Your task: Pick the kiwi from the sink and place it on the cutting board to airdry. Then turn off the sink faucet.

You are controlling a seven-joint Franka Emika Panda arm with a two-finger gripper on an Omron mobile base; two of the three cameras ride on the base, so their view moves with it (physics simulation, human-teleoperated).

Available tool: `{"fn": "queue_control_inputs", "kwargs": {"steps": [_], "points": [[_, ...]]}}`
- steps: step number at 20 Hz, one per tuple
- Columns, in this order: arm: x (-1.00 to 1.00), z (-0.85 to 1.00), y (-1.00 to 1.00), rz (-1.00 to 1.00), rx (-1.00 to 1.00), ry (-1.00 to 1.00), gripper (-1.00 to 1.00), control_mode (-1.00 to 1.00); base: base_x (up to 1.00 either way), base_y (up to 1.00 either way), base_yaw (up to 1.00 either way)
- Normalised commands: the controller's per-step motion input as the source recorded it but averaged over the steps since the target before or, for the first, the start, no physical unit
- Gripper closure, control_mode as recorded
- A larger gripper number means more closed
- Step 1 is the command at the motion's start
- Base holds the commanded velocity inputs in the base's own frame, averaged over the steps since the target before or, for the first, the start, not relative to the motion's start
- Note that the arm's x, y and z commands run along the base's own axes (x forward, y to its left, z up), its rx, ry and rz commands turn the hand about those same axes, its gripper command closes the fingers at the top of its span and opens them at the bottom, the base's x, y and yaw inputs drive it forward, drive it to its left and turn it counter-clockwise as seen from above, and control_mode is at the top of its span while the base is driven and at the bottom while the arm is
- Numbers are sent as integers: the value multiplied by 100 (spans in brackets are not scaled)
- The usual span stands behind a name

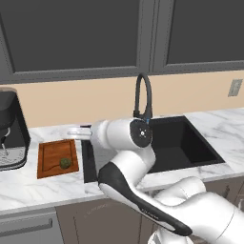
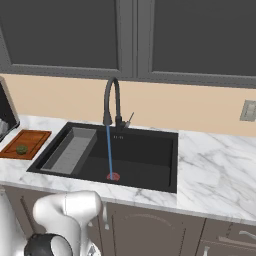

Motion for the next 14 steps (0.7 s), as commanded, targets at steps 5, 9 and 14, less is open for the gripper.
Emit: {"fn": "queue_control_inputs", "kwargs": {"steps": [5,9,14], "points": [[-89,49,-53,0,-4,-12,-100,-100,0,0,0],[-69,83,-72,-4,0,0,-100,-100,0,0,0],[-64,92,-72,-7,0,10,-100,-100,0,0,0]]}}
